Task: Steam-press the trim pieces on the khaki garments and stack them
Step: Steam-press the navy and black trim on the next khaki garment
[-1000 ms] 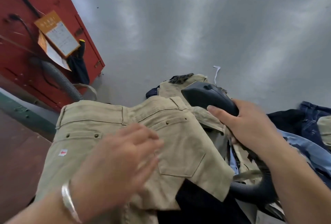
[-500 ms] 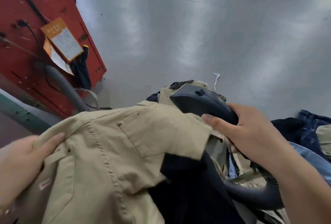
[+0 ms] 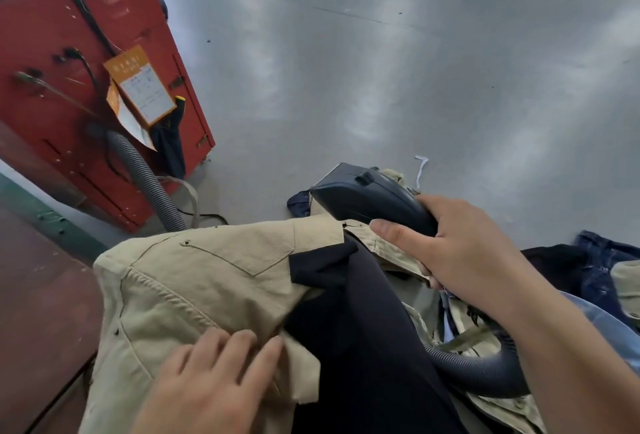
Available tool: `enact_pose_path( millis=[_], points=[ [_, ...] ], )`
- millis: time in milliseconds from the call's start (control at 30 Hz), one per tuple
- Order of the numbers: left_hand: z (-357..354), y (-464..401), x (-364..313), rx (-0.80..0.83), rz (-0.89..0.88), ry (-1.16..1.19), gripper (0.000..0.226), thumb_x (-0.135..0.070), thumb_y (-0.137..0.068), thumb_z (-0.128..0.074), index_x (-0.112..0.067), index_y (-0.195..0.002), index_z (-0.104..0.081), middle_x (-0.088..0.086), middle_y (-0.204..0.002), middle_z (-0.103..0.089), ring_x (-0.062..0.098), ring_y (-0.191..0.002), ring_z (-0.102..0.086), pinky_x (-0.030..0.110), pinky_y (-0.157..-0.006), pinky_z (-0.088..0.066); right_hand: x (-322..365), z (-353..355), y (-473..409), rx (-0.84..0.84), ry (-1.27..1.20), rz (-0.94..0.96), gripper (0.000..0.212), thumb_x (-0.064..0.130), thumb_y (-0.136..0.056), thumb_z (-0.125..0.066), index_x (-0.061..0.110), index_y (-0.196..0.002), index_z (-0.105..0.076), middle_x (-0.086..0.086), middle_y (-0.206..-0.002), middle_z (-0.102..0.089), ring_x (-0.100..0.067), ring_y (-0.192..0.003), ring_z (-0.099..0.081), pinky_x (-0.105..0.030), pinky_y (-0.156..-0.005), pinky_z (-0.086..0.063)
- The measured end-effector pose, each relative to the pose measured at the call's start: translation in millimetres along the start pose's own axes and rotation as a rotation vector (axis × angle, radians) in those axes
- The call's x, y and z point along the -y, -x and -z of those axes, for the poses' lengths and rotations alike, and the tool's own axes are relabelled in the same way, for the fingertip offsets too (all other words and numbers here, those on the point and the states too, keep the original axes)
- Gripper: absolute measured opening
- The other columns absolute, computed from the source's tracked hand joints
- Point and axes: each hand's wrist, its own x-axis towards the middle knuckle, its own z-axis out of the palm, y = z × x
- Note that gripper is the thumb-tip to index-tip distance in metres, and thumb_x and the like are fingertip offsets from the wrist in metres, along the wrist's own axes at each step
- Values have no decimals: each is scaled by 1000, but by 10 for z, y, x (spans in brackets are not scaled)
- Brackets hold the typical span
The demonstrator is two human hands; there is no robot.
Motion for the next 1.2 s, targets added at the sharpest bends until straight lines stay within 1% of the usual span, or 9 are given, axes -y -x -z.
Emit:
enact_pose_path(
  millis=[133,300,500,600,700,767,933,1067,1200],
  points=[
    [27,-131,-125,73,-29,-212,52,-6,-89,-26,-12,-78,-77,14,-71,-68,25,-50,-60,27,-39,-38,1,16,22,14,8,-11,44,73,-78,-56,32,-89,-65,28,-58,-58,-4,-48,-55,-33,-57,-54],
    [-21,-173,-273,320,18,-126,29,-29,-59,-37,-13,-45,-58,2,-44,-46,17,-29,-43,18,-30,-29,-6,30,36,15,-40,-36,40,71,-77,-59,32,-83,-63,16,-54,-60,-7,-45,-55,-40,-60,-57],
    [-119,-241,-255,372,-26,-3,68,-70,-16,-75,-12,-42,-53,2,-37,-41,11,-24,-37,12,-39,-15,14,48,46,31,-81,-47,38,73,-73,-59,37,-84,-62,3,-48,-58,-13,-38,-56,-43,-55,-58],
    [-230,-281,-299,306,-79,4,24,-29,-43,-70,-10,-41,-55,1,-34,-43,14,-23,-40,11,-31,-26,25,39,60,27,-90,-30,29,72,-73,-59,46,-86,-59,2,-48,-58,-12,-37,-55,-42,-55,-57],
    [-149,-419,-283,322,-39,61,17,-27,-64,-64,-12,-71,-64,6,-53,-60,19,-45,-60,24,-37,-32,19,47,79,33,-89,-20,30,71,-74,-60,44,-86,-60,1,-48,-57,-12,-36,-54,-38,-51,-55],
    [-13,-562,-298,344,103,348,24,-43,-77,-47,-23,-89,-54,3,-80,-66,21,-76,-63,31,-57,-36,27,92,76,27,-92,-26,33,72,-71,-61,42,-86,-60,2,-48,-56,-11,-36,-54,-33,-47,-51],
    [54,-991,-656,222,479,1137,24,-34,-81,-48,-13,-76,-58,4,-74,-66,9,-67,-53,38,-65,-47,89,344,36,-29,-110,-19,33,75,-67,-61,46,-83,-61,-3,-50,-62,-15,-37,-58,-30,-41,-52],
    [90,-1008,-941,401,238,869,33,-49,-90,-51,-21,-109,-51,2,-106,-63,22,-98,-59,31,-80,-45,109,559,57,-76,-138,-26,43,76,-67,-65,35,-78,-64,-5,-46,-60,-17,-32,-54,-17,-33,-40],
    [252,-835,-578,-59,-53,487,34,-46,-88,-47,-21,-99,-67,-3,-92,-65,19,-79,-63,31,-62,-52,9,551,135,-37,-94,-54,46,81,-64,-56,39,-83,-64,-4,-45,-60,-17,-32,-55,-16,-30,-37]
  ],
)
